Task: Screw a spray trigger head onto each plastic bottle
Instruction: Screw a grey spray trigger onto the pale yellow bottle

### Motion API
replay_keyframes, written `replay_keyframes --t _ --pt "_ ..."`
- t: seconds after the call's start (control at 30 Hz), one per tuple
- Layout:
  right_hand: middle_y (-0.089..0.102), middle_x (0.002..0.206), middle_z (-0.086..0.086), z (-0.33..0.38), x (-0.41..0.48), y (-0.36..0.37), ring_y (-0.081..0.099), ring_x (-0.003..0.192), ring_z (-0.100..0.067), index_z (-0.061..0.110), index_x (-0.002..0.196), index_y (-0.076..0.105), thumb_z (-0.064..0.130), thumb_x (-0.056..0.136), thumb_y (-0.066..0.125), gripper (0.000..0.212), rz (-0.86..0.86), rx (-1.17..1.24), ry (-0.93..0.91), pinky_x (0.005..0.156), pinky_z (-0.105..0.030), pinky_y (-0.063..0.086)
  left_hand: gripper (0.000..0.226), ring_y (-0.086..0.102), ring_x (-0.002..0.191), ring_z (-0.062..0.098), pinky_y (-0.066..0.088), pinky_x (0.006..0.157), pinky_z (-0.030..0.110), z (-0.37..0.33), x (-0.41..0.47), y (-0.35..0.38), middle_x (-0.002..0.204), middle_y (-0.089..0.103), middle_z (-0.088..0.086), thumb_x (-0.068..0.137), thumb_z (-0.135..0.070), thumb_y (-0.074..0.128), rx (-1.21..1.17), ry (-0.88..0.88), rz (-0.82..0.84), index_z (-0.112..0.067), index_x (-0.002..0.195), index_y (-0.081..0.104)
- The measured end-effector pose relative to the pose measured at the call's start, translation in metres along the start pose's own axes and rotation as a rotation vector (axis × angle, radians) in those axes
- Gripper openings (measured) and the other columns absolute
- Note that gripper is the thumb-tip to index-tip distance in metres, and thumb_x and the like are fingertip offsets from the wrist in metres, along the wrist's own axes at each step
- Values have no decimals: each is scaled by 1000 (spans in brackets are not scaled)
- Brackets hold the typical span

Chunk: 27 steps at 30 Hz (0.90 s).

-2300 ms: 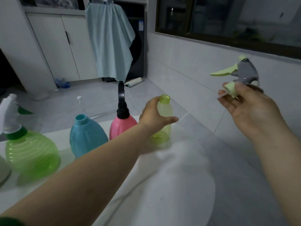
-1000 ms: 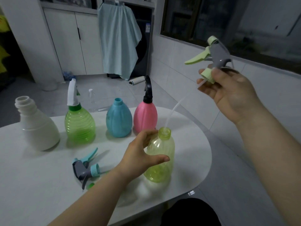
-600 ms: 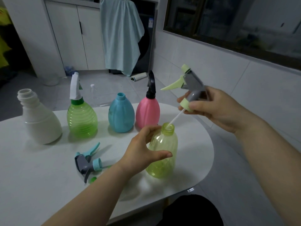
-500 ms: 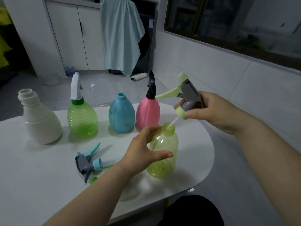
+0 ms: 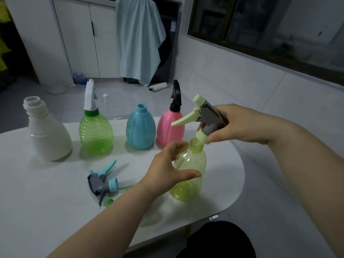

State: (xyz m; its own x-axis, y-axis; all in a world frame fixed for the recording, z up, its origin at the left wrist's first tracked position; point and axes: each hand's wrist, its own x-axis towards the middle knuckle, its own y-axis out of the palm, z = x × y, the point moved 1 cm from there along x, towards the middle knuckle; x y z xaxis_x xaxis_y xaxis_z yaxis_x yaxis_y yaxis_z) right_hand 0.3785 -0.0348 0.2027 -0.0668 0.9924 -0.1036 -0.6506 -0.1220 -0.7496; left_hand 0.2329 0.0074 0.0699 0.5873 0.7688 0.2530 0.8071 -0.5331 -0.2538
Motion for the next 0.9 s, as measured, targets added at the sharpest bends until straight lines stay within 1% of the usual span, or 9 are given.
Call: replay_keyframes --t 0.1,0.23,0.33,0.4,0.47,0.57,0.7,0.8,0.9 --pt "66 83 1 7 1 1 61 71 -1 14 90 60 6 68 69 25 45 -83 -1 65 -14 49 63 54 104 9 40 90 12 1 1 0 105 56 -12 53 -21 83 -2 0 5 -35 100 44" --pt "66 91 -7 14 7 12 62 84 -22 13 91 59 9 68 67 25 41 -205 -39 75 -34 52 62 54 102 7 40 87 7 2 1 0 101 54 -17 54 -21 83 12 10 1 -38 98 43" --pt "64 83 4 14 8 11 61 79 -12 15 91 59 11 67 70 26 40 -200 -9 71 -25 49 64 52 98 3 38 81 1 2 2 -1 97 51 -23 54 -24 83 35 4 -1 -37 100 41" --pt "64 83 6 12 8 11 61 78 -7 15 91 59 12 67 71 27 58 -181 18 70 -20 48 64 53 99 5 39 83 5 2 2 -1 96 50 -23 53 -24 83 45 8 0 -37 100 41" --pt "66 85 4 10 7 12 62 80 -10 14 92 60 12 68 71 27 66 -168 19 73 -24 49 64 53 99 7 39 86 9 3 2 0 96 51 -23 53 -24 83 46 11 1 -36 101 42" --pt "67 88 -2 11 10 13 64 83 -19 12 89 60 15 67 70 24 63 -208 22 75 -33 51 65 52 97 5 39 84 6 2 2 0 96 50 -24 53 -24 83 49 8 -8 -36 101 41" --pt "64 71 -1 12 16 17 59 58 -7 13 74 58 23 66 71 18 40 -231 47 57 -21 48 64 53 101 8 41 89 18 1 2 0 102 53 -14 54 -23 83 62 7 -12 -30 104 44" --pt "59 59 5 9 15 23 54 43 2 23 66 50 32 64 72 24 -42 -257 48 41 -10 41 63 52 99 7 40 89 21 0 1 0 98 52 -18 54 -23 83 65 10 -11 -30 102 43" --pt "59 66 5 7 14 29 58 49 -3 24 72 48 43 64 70 30 -136 -292 67 45 -19 46 67 51 100 8 40 90 21 -1 1 0 103 52 -12 55 -23 82 62 2 -10 -23 111 45"
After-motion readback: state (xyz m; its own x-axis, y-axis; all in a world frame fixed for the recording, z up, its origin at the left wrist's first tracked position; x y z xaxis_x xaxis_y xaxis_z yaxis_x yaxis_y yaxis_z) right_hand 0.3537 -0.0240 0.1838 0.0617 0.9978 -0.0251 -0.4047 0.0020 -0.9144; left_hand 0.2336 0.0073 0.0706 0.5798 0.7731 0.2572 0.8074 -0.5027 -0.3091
